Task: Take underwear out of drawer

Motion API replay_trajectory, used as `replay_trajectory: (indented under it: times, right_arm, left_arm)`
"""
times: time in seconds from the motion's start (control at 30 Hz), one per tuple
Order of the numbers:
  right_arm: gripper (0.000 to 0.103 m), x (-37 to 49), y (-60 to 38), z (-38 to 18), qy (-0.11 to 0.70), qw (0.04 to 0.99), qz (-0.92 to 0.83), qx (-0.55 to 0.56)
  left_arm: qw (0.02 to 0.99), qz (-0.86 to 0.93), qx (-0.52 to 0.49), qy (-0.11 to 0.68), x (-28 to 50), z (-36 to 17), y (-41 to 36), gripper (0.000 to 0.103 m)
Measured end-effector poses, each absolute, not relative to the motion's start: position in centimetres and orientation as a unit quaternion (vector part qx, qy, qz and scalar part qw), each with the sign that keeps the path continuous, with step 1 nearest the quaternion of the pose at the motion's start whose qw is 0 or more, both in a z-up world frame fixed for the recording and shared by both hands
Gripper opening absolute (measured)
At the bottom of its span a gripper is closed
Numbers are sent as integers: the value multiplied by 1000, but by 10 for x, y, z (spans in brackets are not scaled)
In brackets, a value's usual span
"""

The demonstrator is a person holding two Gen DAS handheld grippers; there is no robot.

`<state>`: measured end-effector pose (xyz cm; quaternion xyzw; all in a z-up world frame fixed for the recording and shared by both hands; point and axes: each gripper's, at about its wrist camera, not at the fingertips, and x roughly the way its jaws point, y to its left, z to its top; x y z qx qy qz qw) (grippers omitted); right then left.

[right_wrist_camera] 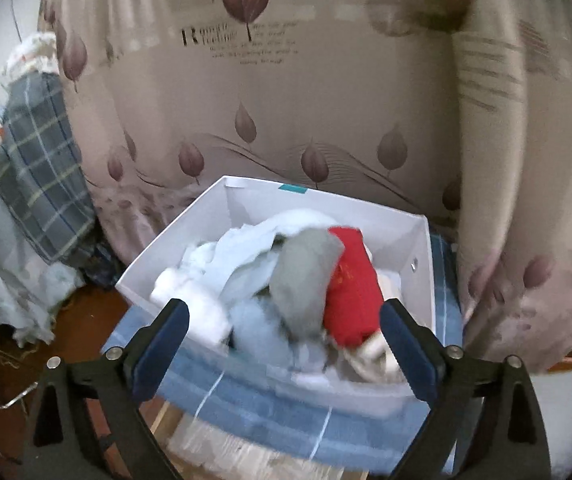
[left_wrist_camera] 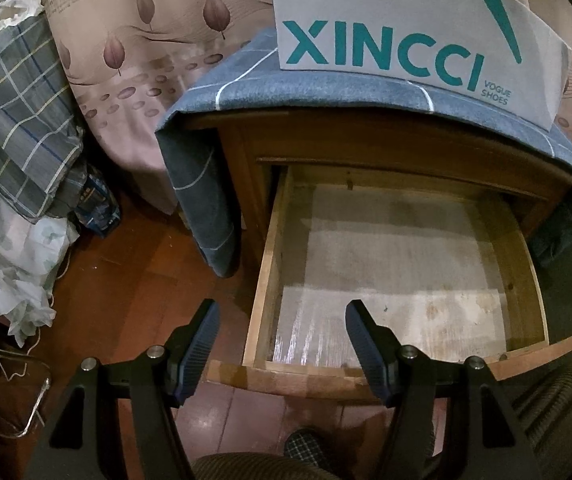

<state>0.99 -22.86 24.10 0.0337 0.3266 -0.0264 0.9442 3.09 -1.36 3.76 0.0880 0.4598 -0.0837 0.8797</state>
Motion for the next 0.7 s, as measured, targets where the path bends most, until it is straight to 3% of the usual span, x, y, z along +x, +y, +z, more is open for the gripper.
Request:
replay_trajectory:
  times: [0.2, 0.3, 0.43, 0.7]
  right_arm:
    - [102, -76, -237, 193, 298, 951, -56, 62]
    - [102, -109, -242, 143, 315, 941, -94, 88]
    - [102, -121, -243, 81, 369, 915, -117, 110]
    - [102, -116, -229, 34, 421, 895, -97, 114]
  left_arm:
    - [882, -86, 94, 454, 29, 40, -15, 67]
    - [882, -89, 94, 453, 28, 40, -16, 67]
    - [881, -92, 99, 453, 26, 40, -19, 67]
    - [879, -102, 114, 450, 20, 40, -26, 67]
